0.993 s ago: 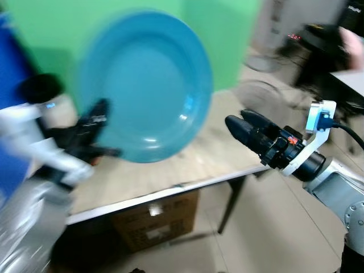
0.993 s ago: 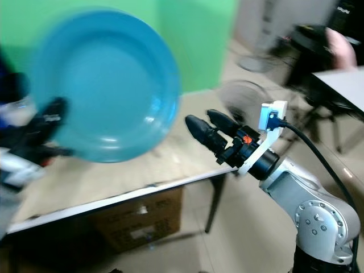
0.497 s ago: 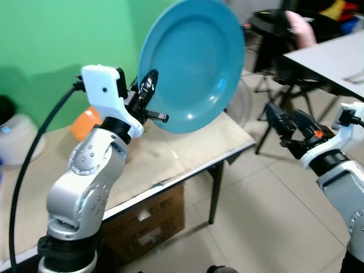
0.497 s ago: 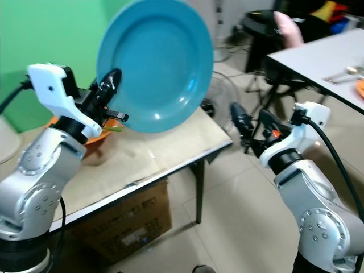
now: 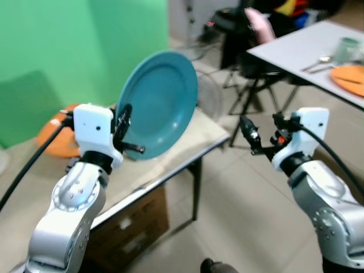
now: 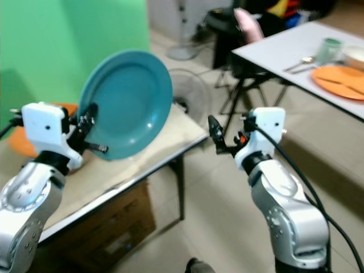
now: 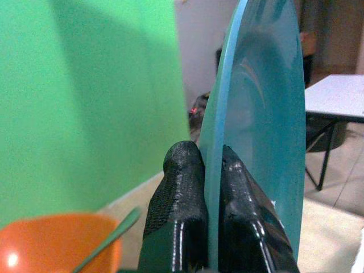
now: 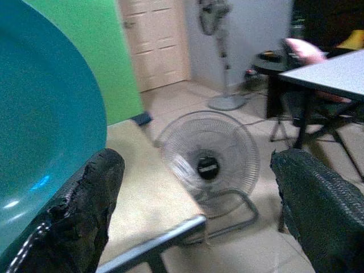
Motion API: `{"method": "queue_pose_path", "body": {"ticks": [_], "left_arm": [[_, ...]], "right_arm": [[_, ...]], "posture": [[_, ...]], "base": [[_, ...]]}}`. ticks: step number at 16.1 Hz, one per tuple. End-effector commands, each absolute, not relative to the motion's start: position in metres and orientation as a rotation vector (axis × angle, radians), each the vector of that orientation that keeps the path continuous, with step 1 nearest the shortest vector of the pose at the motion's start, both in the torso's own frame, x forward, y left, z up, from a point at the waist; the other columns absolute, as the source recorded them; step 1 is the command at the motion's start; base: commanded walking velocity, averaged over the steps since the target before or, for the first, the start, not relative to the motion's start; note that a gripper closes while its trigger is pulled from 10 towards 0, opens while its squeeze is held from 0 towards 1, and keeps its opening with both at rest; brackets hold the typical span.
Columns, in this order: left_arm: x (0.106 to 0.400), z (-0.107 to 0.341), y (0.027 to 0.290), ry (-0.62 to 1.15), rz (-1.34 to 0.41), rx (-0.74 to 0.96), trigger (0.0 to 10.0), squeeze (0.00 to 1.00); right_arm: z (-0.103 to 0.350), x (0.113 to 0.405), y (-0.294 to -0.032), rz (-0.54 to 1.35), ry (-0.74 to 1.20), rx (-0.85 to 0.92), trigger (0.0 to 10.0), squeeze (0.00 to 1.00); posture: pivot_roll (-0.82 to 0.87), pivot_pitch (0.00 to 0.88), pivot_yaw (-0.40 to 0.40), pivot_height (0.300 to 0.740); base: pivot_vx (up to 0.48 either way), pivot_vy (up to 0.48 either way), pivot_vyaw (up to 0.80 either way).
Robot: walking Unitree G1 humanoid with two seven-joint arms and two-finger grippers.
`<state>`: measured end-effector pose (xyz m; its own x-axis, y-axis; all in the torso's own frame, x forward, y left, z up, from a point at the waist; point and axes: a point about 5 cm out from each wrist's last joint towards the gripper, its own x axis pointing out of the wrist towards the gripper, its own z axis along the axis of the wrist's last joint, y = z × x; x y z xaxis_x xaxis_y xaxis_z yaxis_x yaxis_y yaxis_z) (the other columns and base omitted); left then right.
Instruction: Setting the table
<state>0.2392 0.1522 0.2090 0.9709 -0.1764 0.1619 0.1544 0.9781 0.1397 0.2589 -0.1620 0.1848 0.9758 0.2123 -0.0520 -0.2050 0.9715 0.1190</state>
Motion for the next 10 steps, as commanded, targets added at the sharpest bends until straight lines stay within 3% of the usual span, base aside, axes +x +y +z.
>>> {"method": "queue_pose_path", "body": {"ticks": [1, 5, 8, 10], "left_arm": [[0.234, 0.219, 0.143, -0.239, -0.199, 0.129, 10.0, 0.0], [0.234, 0.218, 0.136, -0.241, -0.207, 0.117, 10.0, 0.0], [0.236, 0.2, 0.152, -0.163, -0.073, 0.065, 10.0, 0.0], [0.232, 0.196, 0.155, -0.151, -0.08, 0.097, 10.0, 0.0]], "right_arm": [[0.185, 0.261, -0.16, 0.208, 0.059, 0.11, 10.0, 0.0], [0.185, 0.262, -0.157, 0.202, 0.044, 0.098, 10.0, 0.0], [0.181, 0.259, -0.16, 0.165, 0.054, 0.086, 10.0, 0.0], [0.178, 0.258, -0.163, 0.147, 0.07, 0.081, 10.0, 0.0]], "posture": [[-0.03, 0.0, 0.028, 0.74], [-0.03, 0.0, 0.027, 0.74], [-0.05, 0.0, 0.045, 0.74], [-0.04, 0.0, 0.045, 0.74]], "base": [[0.0, 0.0, -0.78], [0.0, 0.0, -0.79], [0.0, 0.0, -0.79], [0.0, 0.0, -0.79]]}}
